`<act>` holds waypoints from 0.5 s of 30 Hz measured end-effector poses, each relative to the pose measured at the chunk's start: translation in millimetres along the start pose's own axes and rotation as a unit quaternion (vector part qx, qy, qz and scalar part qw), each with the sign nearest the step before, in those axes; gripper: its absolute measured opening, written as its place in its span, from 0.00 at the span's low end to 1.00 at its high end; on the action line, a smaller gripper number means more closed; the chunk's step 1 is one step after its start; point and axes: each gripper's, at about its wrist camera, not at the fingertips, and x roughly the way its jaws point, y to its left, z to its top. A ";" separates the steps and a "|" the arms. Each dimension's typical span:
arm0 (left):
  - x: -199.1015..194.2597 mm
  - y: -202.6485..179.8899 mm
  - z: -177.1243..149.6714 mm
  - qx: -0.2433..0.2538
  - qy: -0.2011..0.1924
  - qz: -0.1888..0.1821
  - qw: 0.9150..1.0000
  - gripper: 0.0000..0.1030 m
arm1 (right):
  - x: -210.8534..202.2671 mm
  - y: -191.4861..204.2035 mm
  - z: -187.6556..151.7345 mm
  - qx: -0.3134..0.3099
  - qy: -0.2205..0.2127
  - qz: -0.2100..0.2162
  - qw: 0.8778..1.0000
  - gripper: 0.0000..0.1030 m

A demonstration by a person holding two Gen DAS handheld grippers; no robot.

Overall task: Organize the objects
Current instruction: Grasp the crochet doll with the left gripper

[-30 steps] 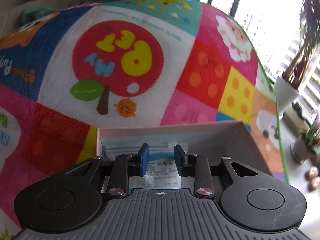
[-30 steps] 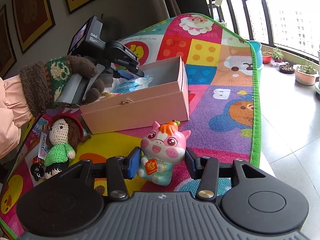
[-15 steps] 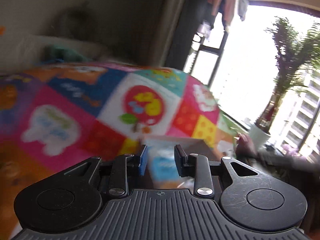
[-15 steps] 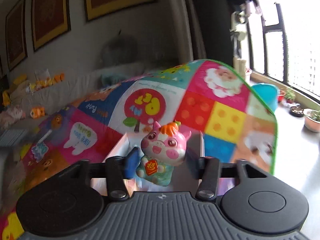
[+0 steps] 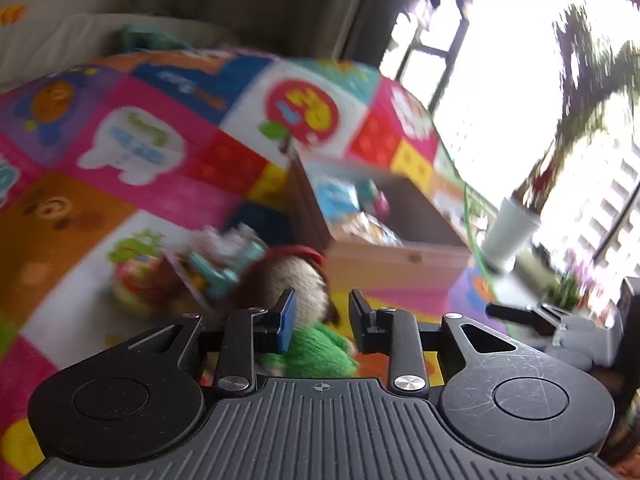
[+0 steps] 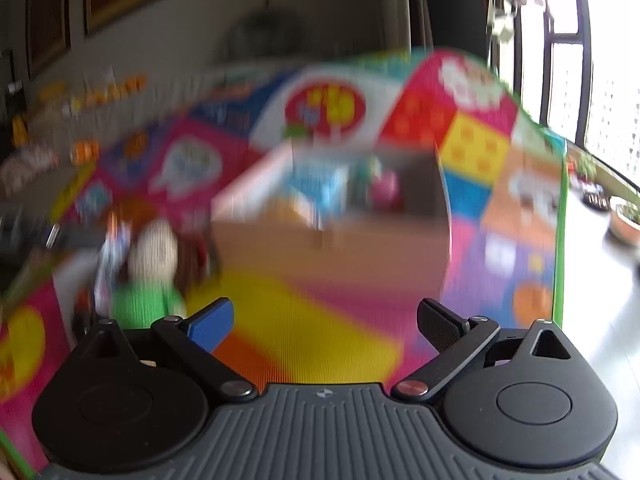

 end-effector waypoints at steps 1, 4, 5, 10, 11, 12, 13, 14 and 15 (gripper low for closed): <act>12.0 -7.9 -0.1 0.016 0.013 0.025 0.999 0.35 | 2.3 1.6 -10.6 -0.002 0.014 -0.008 1.000 0.95; 37.9 -15.4 -6.5 0.034 0.031 0.090 0.995 0.35 | 6.3 -2.5 -29.4 0.013 0.044 -0.012 0.999 0.97; 45.0 -14.5 -6.9 0.031 0.037 0.097 0.994 0.37 | 5.7 -4.7 -30.8 0.018 0.041 -0.008 0.999 0.98; 63.8 -10.0 -7.7 0.012 0.034 0.113 0.993 0.50 | 8.4 -2.1 -32.8 0.009 0.046 -0.006 0.999 1.00; 66.2 -12.0 -7.7 0.016 0.034 0.117 0.992 0.51 | 9.2 -1.0 -33.5 0.005 0.047 -0.007 0.999 1.00; 69.3 -14.6 -9.1 0.021 0.036 0.121 0.992 0.53 | 9.6 -0.7 -34.0 0.002 0.048 -0.008 0.999 1.00; 74.2 -16.7 -8.5 0.026 0.040 0.127 0.991 0.56 | 8.3 -0.3 -34.6 0.001 0.048 -0.008 0.999 1.00; 79.4 -18.7 -8.1 0.032 0.044 0.133 0.990 0.57 | 7.7 -0.5 -33.1 0.002 0.048 -0.007 0.999 1.00; 84.7 -22.0 -7.9 0.041 0.048 0.139 0.988 0.62 | 7.8 -1.2 -32.2 0.002 0.049 -0.006 0.999 1.00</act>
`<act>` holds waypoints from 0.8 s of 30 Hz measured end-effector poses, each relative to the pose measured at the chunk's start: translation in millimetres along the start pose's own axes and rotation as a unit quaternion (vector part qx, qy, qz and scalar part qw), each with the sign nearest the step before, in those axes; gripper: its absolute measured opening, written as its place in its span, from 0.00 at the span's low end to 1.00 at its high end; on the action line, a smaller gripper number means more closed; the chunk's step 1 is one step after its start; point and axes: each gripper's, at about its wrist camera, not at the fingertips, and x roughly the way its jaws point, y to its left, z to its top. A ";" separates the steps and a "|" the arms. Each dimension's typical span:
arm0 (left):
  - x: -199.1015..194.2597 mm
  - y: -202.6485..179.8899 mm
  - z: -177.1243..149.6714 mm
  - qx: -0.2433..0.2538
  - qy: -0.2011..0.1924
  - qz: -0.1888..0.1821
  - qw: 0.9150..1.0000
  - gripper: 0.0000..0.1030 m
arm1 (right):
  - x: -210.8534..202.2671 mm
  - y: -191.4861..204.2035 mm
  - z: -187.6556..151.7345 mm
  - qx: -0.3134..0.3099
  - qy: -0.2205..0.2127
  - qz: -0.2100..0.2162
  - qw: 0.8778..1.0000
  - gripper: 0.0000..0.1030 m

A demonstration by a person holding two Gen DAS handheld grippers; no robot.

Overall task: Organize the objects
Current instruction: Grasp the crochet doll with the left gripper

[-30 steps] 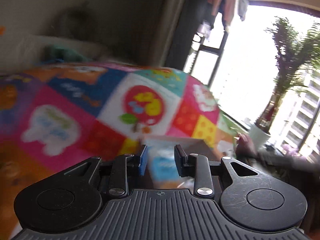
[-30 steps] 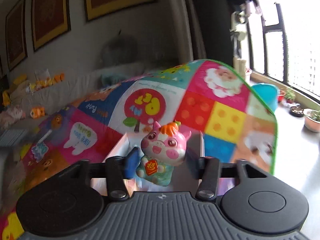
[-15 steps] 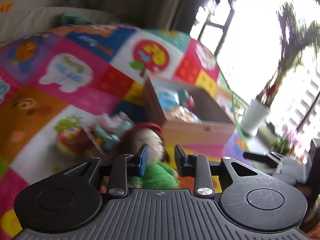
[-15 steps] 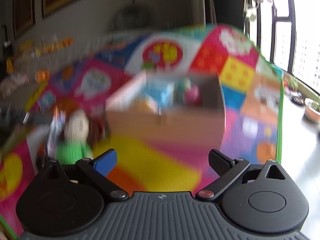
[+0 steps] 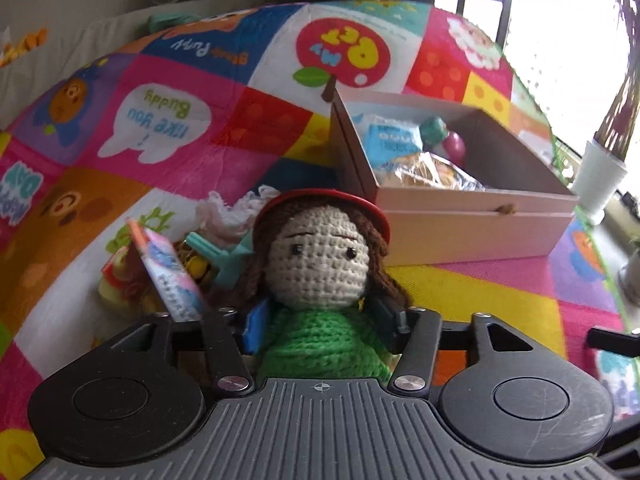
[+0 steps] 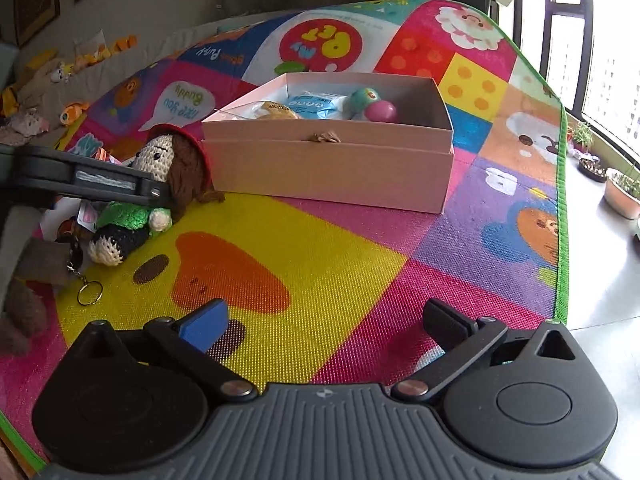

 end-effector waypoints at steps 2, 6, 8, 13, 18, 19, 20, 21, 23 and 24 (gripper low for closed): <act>5.0 -6.1 -0.7 0.012 0.000 0.007 1.000 0.66 | 1.0 -1.2 2.3 0.002 0.002 0.005 1.000 1.00; 2.8 -5.8 -5.7 0.017 -0.014 0.011 1.000 0.63 | 2.5 -3.3 4.7 0.002 0.005 0.009 1.000 1.00; -1.6 -0.1 -7.5 0.013 -0.018 -0.002 1.000 0.57 | 1.9 -2.2 4.1 -0.003 0.007 0.007 1.000 1.00; -24.1 23.9 -15.2 -0.030 -0.009 -0.082 0.996 0.51 | 3.6 4.8 3.8 -0.028 0.013 -0.005 1.000 1.00; -91.1 69.8 -17.3 -0.109 -0.078 -0.148 0.980 0.50 | 3.8 5.9 3.7 -0.028 0.013 -0.008 0.999 1.00; -107.6 82.2 -15.4 -0.125 -0.103 -0.144 0.976 0.50 | 3.9 6.1 3.9 -0.028 0.013 -0.008 0.999 1.00; -123.7 95.0 -13.6 -0.138 -0.129 -0.132 0.973 0.50 | 3.9 6.2 3.8 -0.028 0.013 -0.009 0.999 1.00; -139.2 107.6 -12.2 -0.149 -0.152 -0.116 0.970 0.50 | 3.9 6.1 3.7 -0.028 0.013 -0.009 0.999 1.00; -162.0 128.8 -11.6 -0.161 -0.182 -0.079 0.967 0.50 | 3.9 6.2 4.0 -0.028 0.013 -0.010 0.999 1.00; -170.0 138.7 -13.3 -0.168 -0.190 -0.061 0.965 0.50 | 4.0 5.9 4.0 -0.027 0.014 -0.010 0.999 1.00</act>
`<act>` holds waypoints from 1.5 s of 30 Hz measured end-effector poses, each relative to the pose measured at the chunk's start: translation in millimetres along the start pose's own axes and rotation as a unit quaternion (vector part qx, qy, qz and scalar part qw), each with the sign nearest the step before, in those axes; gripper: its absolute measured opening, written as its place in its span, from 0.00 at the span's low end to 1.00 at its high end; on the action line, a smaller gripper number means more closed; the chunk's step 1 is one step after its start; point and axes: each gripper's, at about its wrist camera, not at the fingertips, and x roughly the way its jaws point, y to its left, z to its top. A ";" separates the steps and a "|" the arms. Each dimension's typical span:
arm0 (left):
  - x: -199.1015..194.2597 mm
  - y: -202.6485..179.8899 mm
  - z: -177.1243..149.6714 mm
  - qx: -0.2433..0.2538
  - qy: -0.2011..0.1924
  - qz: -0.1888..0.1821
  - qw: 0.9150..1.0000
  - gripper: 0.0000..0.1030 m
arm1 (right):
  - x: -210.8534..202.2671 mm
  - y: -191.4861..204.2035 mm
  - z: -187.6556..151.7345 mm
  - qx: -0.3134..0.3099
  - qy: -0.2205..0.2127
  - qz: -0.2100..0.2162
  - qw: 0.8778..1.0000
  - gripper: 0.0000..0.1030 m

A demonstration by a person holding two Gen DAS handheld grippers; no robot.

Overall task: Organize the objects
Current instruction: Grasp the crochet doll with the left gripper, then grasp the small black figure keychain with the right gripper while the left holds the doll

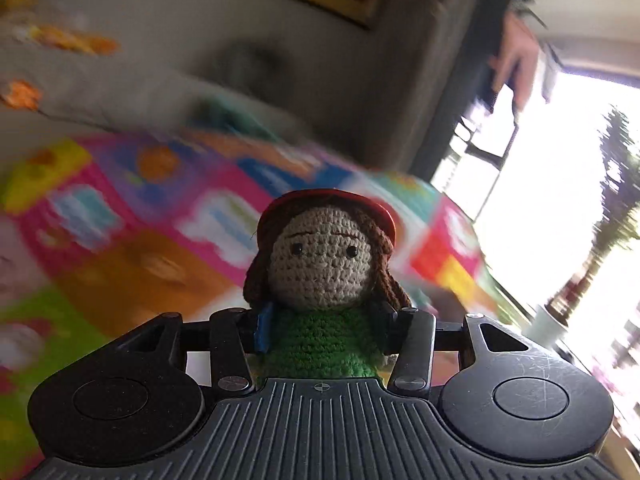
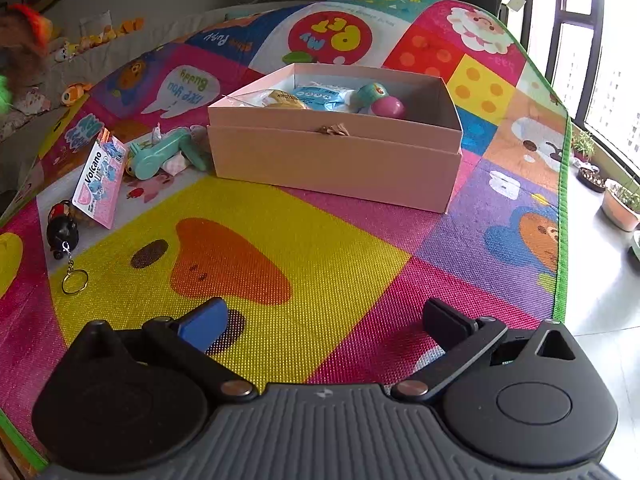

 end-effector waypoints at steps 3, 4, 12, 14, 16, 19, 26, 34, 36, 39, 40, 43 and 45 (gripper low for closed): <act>-14.0 22.1 0.8 -0.021 -0.008 0.029 0.999 0.50 | -0.5 3.3 5.0 0.009 0.006 0.008 1.000 1.00; -15.4 27.9 -2.1 -0.030 -0.005 0.033 0.999 0.50 | -2.4 6.5 8.9 0.013 0.003 0.025 1.000 1.00; -9.0 62.8 -29.4 -0.082 0.034 0.026 0.996 0.50 | -18.8 105.8 68.7 -0.071 -0.068 0.122 0.988 0.93; -12.8 68.7 -32.0 -0.083 0.032 0.022 0.996 0.50 | -7.5 134.5 76.2 -0.098 -0.061 0.127 0.985 0.85; -18.6 72.3 -34.4 -0.081 0.029 0.021 0.996 0.50 | 0.6 157.2 75.6 -0.121 -0.056 0.123 0.983 0.67; -23.1 79.4 -34.1 -0.079 0.028 0.024 0.996 0.50 | -5.6 183.5 59.2 -0.168 -0.066 0.135 0.974 0.52; -17.8 90.4 -40.0 -0.096 0.035 0.017 0.995 0.50 | -4.1 221.5 48.5 -0.245 -0.058 0.163 0.954 0.51; -16.1 85.9 -46.7 -0.089 0.050 0.019 0.995 0.50 | 11.7 201.9 43.2 -0.250 -0.012 0.124 0.960 0.31; -15.8 79.6 -48.2 -0.081 0.056 0.016 0.995 0.50 | 0.8 185.4 44.0 -0.227 -0.016 0.125 0.966 0.31; -14.0 66.3 -50.1 -0.063 0.068 0.006 0.996 0.50 | -25.1 150.7 43.6 -0.182 -0.027 0.130 0.974 0.30; -12.5 60.5 -50.2 -0.056 0.072 0.001 0.996 0.50 | -35.2 138.0 44.0 -0.166 -0.032 0.129 0.977 0.26; -4.0 38.1 -47.2 -0.041 0.087 -0.026 0.995 0.50 | -67.9 93.8 43.7 -0.106 -0.054 0.120 0.986 0.00; 5.1 19.0 -42.2 -0.030 0.097 -0.052 0.993 0.50 | -85.8 67.5 44.1 -0.073 -0.079 0.109 0.988 0.00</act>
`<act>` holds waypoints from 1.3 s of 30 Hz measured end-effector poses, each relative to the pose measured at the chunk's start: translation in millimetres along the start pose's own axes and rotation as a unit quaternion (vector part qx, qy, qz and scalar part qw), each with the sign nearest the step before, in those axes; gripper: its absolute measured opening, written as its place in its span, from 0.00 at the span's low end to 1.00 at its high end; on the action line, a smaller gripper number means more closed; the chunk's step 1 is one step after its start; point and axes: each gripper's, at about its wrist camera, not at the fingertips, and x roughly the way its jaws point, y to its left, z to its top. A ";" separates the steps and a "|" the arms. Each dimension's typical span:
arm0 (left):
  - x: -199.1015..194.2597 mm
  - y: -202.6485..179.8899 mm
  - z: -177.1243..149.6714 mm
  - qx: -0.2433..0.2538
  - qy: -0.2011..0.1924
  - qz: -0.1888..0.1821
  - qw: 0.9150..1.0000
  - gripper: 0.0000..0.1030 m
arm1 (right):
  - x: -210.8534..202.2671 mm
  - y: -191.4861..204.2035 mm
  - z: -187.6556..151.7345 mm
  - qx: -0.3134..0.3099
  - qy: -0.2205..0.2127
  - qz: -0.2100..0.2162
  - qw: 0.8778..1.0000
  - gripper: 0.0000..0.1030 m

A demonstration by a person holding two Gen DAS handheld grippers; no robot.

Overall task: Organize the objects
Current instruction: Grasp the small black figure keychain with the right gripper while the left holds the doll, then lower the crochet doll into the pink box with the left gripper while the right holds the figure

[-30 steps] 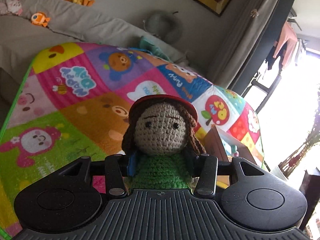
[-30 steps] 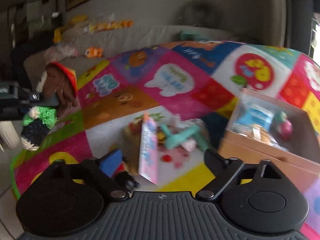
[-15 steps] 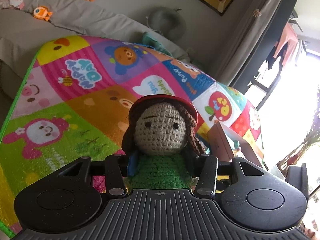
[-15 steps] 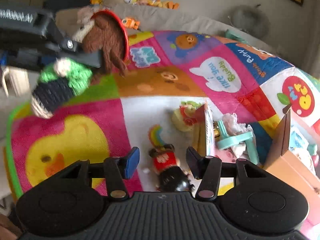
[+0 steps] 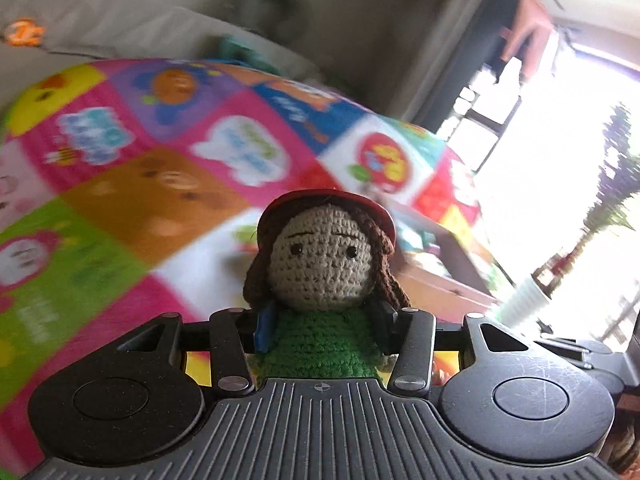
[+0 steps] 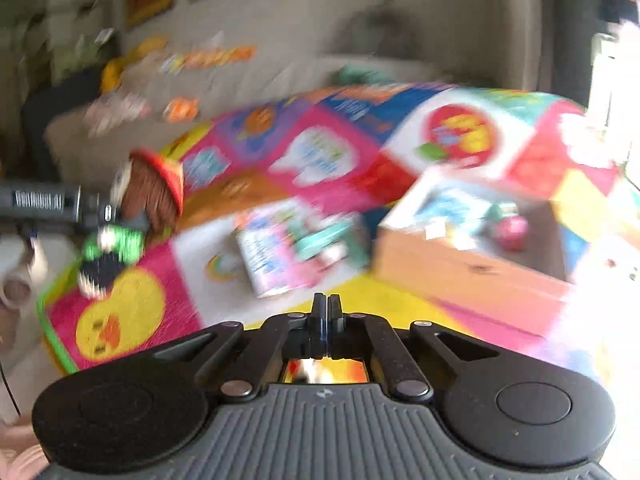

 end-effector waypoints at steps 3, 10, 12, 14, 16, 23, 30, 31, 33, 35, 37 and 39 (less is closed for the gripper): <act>11.5 -30.8 10.1 0.016 0.002 -0.028 0.999 0.50 | -23.3 -32.8 -5.8 0.030 -0.027 -0.024 0.999 0.01; 25.0 -77.5 -3.0 0.078 0.028 -0.048 0.995 0.50 | -26.2 -50.4 -35.4 0.022 -0.004 -0.024 0.999 0.35; 31.3 -76.0 -9.3 0.077 0.042 -0.042 0.995 0.50 | -20.7 -39.3 -42.1 0.000 0.002 -0.011 1.000 0.44; 36.7 -71.7 -13.6 0.070 0.054 -0.034 0.995 0.50 | -9.0 -26.6 -46.8 -0.027 0.011 0.005 1.000 0.47; 38.5 -64.7 -17.5 0.062 0.064 -0.027 0.996 0.50 | 4.7 -19.2 -47.5 -0.037 0.026 0.022 0.999 0.53; 46.4 -45.2 -25.8 0.037 0.087 -0.009 0.995 0.50 | 55.1 -7.7 -49.8 -0.044 0.094 0.049 0.993 0.48; 75.6 -66.8 -6.3 0.038 0.115 -0.046 0.992 0.50 | 13.0 -31.0 -37.1 0.002 0.031 0.028 0.999 0.19; 82.2 -77.0 2.3 0.046 0.110 -0.054 0.991 0.50 | 3.6 -39.1 -35.2 0.016 0.017 0.022 0.999 0.08; 99.0 -101.4 20.4 0.073 0.093 -0.063 0.991 0.50 | -8.7 -51.4 -32.5 0.033 -0.001 0.006 0.999 0.04; 121.8 -125.4 36.2 0.087 0.083 -0.071 0.990 0.50 | -18.4 -62.6 -34.1 0.047 -0.015 -0.004 0.999 0.04; 152.7 -144.9 49.9 0.069 0.083 -0.082 0.991 0.51 | -22.4 -70.9 -38.7 0.053 -0.019 -0.012 0.998 0.04; 188.9 -158.7 58.8 0.039 0.088 -0.094 0.991 0.52 | -22.9 -75.7 -44.0 0.057 -0.015 -0.019 0.998 0.05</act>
